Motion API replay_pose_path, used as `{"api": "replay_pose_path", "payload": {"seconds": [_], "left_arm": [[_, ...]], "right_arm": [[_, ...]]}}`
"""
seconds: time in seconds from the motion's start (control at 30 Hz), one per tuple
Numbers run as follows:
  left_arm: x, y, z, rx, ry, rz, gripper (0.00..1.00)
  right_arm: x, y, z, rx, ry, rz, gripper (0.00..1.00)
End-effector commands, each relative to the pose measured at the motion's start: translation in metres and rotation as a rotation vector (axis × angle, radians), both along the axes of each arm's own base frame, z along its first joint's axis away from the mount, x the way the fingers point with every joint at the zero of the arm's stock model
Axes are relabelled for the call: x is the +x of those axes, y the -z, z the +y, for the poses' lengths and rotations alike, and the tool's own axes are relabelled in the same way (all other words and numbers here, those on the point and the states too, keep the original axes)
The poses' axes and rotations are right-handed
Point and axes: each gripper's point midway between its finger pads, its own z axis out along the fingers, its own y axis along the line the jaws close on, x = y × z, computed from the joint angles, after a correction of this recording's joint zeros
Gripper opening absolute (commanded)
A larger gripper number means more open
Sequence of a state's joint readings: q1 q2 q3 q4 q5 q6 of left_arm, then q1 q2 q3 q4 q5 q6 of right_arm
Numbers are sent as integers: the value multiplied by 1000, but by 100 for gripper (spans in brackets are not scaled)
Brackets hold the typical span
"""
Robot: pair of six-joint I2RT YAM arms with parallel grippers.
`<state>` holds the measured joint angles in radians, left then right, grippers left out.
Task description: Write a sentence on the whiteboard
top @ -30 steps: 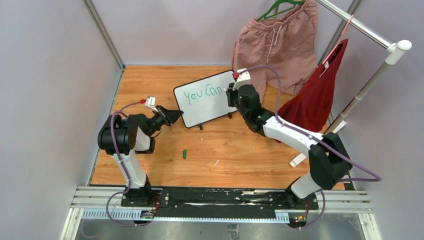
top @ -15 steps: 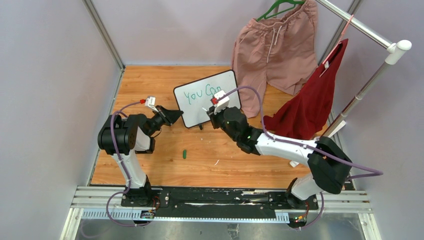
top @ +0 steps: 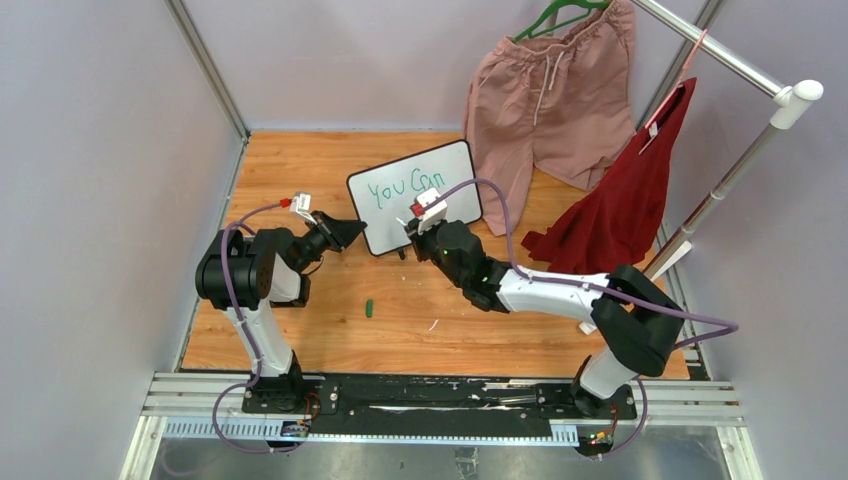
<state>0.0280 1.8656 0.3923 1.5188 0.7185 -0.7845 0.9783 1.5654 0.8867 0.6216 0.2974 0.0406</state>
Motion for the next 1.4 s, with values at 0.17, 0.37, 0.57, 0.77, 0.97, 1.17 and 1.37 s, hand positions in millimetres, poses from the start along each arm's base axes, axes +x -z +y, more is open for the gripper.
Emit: {"api": "replay_pose_path", "payload": {"seconds": [0.17, 0.37, 0.57, 0.77, 0.97, 1.17, 1.37], "left_arm": [[1, 3, 3, 15, -24, -22, 0], [1, 3, 3, 19, -24, -25, 0], [2, 3, 3, 13, -25, -19, 0], [1, 3, 4, 14, -35, -19, 0], [1, 3, 4, 16, -36, -21, 0], [2, 3, 4, 15, -32, -20, 0], [3, 4, 4, 11, -31, -16, 0]], "right_arm": [[6, -6, 2, 5, 27, -101, 0], [0, 0, 8, 13, -20, -111, 0], [-9, 6, 24, 26, -74, -110, 0], [-13, 21, 28, -5, -91, -72, 0], [-12, 39, 25, -30, -73, -45, 0], [-5, 43, 29, -26, -42, -40, 0], [4, 42, 25, -25, 19, -47, 0]]}}
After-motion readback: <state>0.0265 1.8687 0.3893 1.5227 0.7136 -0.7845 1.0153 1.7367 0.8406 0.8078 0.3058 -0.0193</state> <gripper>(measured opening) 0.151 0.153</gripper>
